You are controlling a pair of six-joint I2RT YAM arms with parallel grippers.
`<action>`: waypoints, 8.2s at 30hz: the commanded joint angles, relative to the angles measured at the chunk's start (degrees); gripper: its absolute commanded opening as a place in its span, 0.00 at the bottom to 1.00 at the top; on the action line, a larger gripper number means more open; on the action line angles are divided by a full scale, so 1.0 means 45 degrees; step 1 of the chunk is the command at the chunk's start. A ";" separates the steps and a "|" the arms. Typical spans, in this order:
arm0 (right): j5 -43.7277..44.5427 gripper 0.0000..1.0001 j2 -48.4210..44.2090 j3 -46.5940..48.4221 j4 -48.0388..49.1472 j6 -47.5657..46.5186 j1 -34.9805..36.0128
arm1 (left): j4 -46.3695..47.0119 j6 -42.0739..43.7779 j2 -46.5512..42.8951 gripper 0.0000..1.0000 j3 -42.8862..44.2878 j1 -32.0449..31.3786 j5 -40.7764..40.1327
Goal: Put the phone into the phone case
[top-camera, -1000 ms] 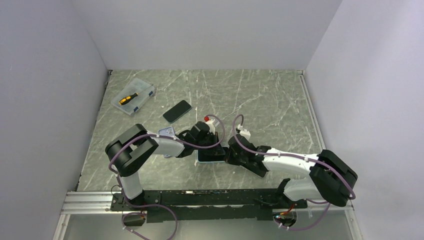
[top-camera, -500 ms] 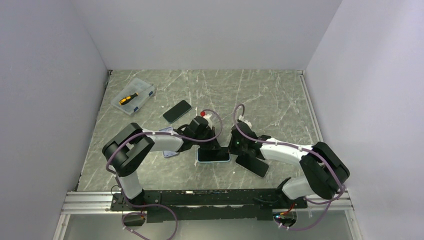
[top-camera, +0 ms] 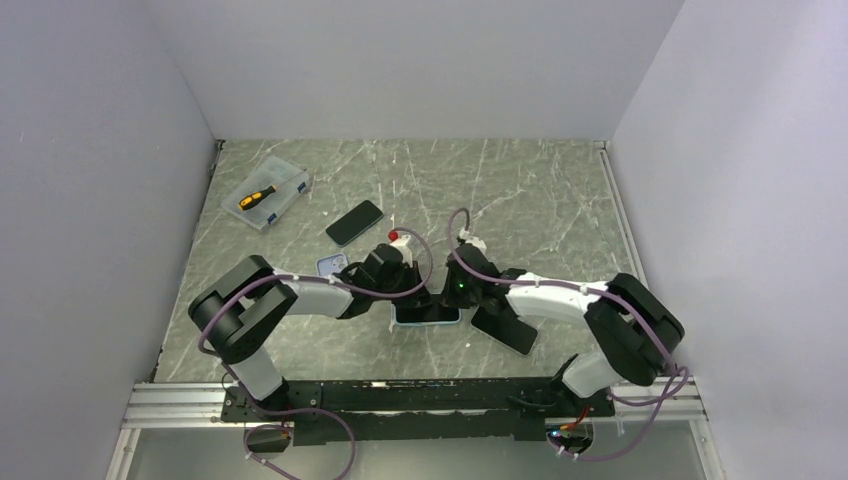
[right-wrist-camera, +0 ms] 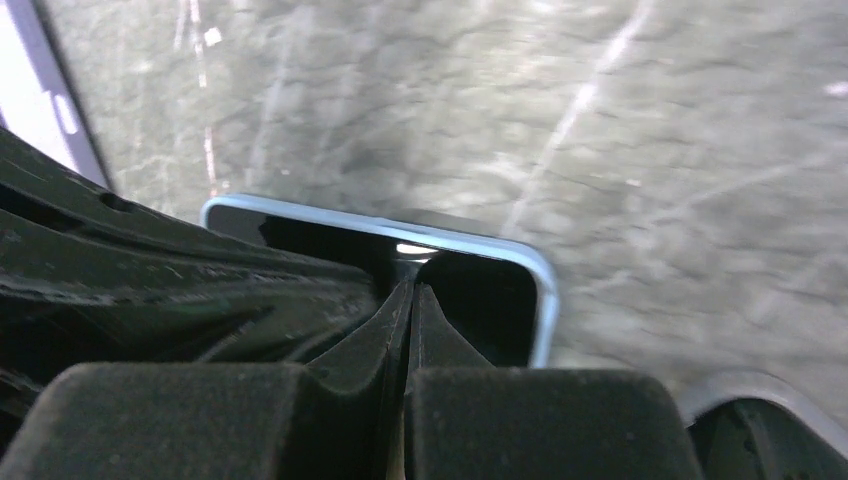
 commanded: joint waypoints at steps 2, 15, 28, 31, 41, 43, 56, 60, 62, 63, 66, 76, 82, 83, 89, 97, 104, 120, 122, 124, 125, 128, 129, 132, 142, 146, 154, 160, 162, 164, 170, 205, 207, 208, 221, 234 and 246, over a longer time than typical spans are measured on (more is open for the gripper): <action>0.0336 0.00 0.2008 -0.0311 -0.2727 -0.0302 0.0789 | -0.3661 0.0439 0.0046 0.00 -0.1774 -0.0232 -0.1058; 0.0084 0.00 0.3132 0.0678 -0.2503 0.0073 0.1936 | -0.4681 -0.0016 -0.2486 0.00 -0.3376 -0.0296 -0.1949; 0.0779 0.00 0.1539 -0.0517 -0.2927 0.0642 0.2194 | -0.5670 -0.0049 -0.3336 0.00 -0.3149 -0.0294 -0.2317; 0.1124 0.00 0.0758 -0.0851 -0.3195 0.0763 0.2160 | -0.6121 -0.0002 -0.3603 0.00 -0.2880 -0.0291 -0.2483; 0.2165 0.00 -0.0987 0.0038 -0.4357 0.0057 0.1959 | -0.7677 0.0340 -0.5315 0.00 -0.1750 -0.0291 -0.2657; 0.2401 0.03 -0.1395 0.0546 -0.4703 -0.0184 0.1959 | -0.8271 0.0494 -0.5967 0.00 -0.1349 -0.0295 -0.2664; 0.1420 0.56 -0.1030 0.3817 -0.4654 -0.2386 0.1978 | -1.2861 0.1128 -1.0366 0.30 0.0611 -0.0271 -0.4601; 0.0705 0.67 0.0009 0.4891 -0.4263 -0.3249 0.1988 | -1.3976 0.0992 -1.2035 0.45 0.0668 -0.0248 -0.5071; 0.0341 0.72 0.0572 0.5444 -0.4041 -0.3755 0.1998 | -1.4415 0.1019 -1.2811 0.52 0.0711 -0.0257 -0.5207; 0.0156 0.74 0.0860 0.5769 -0.3966 -0.4010 0.2013 | -1.4662 0.1053 -1.3191 0.55 0.0776 -0.0252 -0.5283; -0.0236 0.78 0.1672 0.6799 -0.3802 -0.4488 0.2056 | -1.5247 0.1276 -1.4165 0.62 0.1012 -0.0257 -0.5584; -0.0413 0.82 0.5009 1.0817 -0.4124 -0.4304 0.2168 | -1.6341 0.1585 -1.6161 0.77 0.1950 -0.0243 -0.5598; 0.0011 0.81 0.6415 1.1768 -0.4705 -0.4676 0.2266 | -1.6914 0.2326 -1.6619 0.82 0.2640 -0.0252 -0.5985; 0.0015 0.81 0.6490 1.1669 -0.4732 -0.4777 0.2314 | -1.6947 0.2391 -1.6682 0.83 0.2675 -0.0245 -0.6003; 0.0098 0.78 0.6088 1.0196 -0.4551 -0.5484 0.2701 | -1.6512 0.2883 -1.7122 0.99 0.2488 -0.0247 -0.6028; 0.0822 0.74 0.5922 0.9235 -0.4917 -0.6063 0.3217 | -1.6134 0.3231 -1.7079 0.99 0.2215 -0.0255 -0.6068; 0.1657 0.69 0.5790 0.8859 -0.5314 -0.6376 0.3439 | -1.6112 0.3212 -1.7178 0.99 0.2096 -0.0257 -0.6101; 0.3710 0.59 0.4431 0.6947 -0.5842 -0.6419 0.3331 | -1.6111 0.3083 -1.7012 0.99 0.1998 -0.0247 -0.6227; 0.3742 0.59 0.4254 0.6676 -0.5805 -0.6312 0.3148 | -1.6108 0.3076 -1.7016 0.99 0.1996 -0.0256 -0.6261; 0.3776 0.58 0.3961 0.6251 -0.5701 -0.6224 0.2872 | -1.6131 0.3028 -1.6989 1.00 0.1986 -0.0255 -0.6239; 0.3759 0.58 0.3788 0.6033 -0.5643 -0.6191 0.2701 | -1.6117 0.3018 -1.6965 0.99 0.1978 -0.0257 -0.6220; 0.3649 0.58 0.3250 0.5446 -0.5549 -0.6159 0.2118 | -1.6127 0.3036 -1.6830 0.99 0.1995 -0.0245 -0.6187; 0.3626 0.58 0.3040 0.5273 -0.5529 -0.6142 0.1906 | -1.6131 0.3036 -1.6782 0.99 0.2002 -0.0253 -0.6199; 0.3430 0.58 0.2419 0.4698 -0.5421 -0.6192 0.1307 | -1.6127 0.3036 -1.6655 0.99 0.2005 -0.0256 -0.6191; 0.2875 0.63 0.1438 0.5574 -0.5696 -0.6340 0.0747 | -1.6109 0.3076 -1.6219 0.99 0.2057 -0.0253 -0.6234; 0.1923 0.71 0.1532 0.6946 -0.5437 -0.6071 0.0748 | -1.6264 0.3005 -1.5969 0.99 0.2150 -0.0252 -0.6419; 0.0608 0.70 0.3513 0.9804 -0.4728 -0.4992 0.1419 | -1.6250 0.2868 -1.6196 0.99 0.1991 -0.0241 -0.6599; 0.0458 0.63 0.5254 1.1181 -0.4021 -0.4161 0.1861 | -1.6123 0.2775 -1.6548 0.99 0.1841 -0.0226 -0.6611; 0.0579 0.61 0.5792 1.1533 -0.3739 -0.4018 0.2012 | -1.6130 0.2748 -1.6567 0.99 0.1840 -0.0237 -0.6609; 0.0715 0.59 0.6441 1.2102 -0.3741 -0.3927 0.2149 | -1.6098 0.2743 -1.6568 1.00 0.1821 -0.0228 -0.6602; 0.0771 0.56 0.8141 1.4022 -0.3959 -0.3801 0.2567 | -1.6093 0.2749 -1.6547 0.99 0.1801 -0.0233 -0.6579; 0.2250 0.00 1.1407 1.6910 -0.6175 -0.4731 0.3481 | -1.5956 0.2772 -1.6872 0.99 0.1701 -0.0238 -0.6442; 0.2332 0.00 1.1077 1.6544 -0.6062 -0.4878 0.3482 | -1.5956 0.2782 -1.6844 0.99 0.1703 -0.0236 -0.6451; 0.2365 0.00 1.0889 1.6309 -0.5979 -0.4981 0.3482 | -1.5973 0.2772 -1.6815 0.99 0.1703 -0.0223 -0.6444; 0.1913 0.00 0.6592 1.0789 -0.3910 -0.9335 0.3335 | -1.6024 0.2695 -1.6801 0.99 0.1724 -0.0218 -0.6618; -0.2631 0.00 0.4493 0.8242 -0.4235 -1.3774 0.3190 | -1.6013 0.2724 -1.6700 0.99 0.1723 -0.0140 -0.6533; -0.4346 0.02 0.5508 0.8757 -0.5253 -1.5845 0.3189 | -1.5995 0.2703 -1.6890 0.99 0.1703 -0.0130 -0.6597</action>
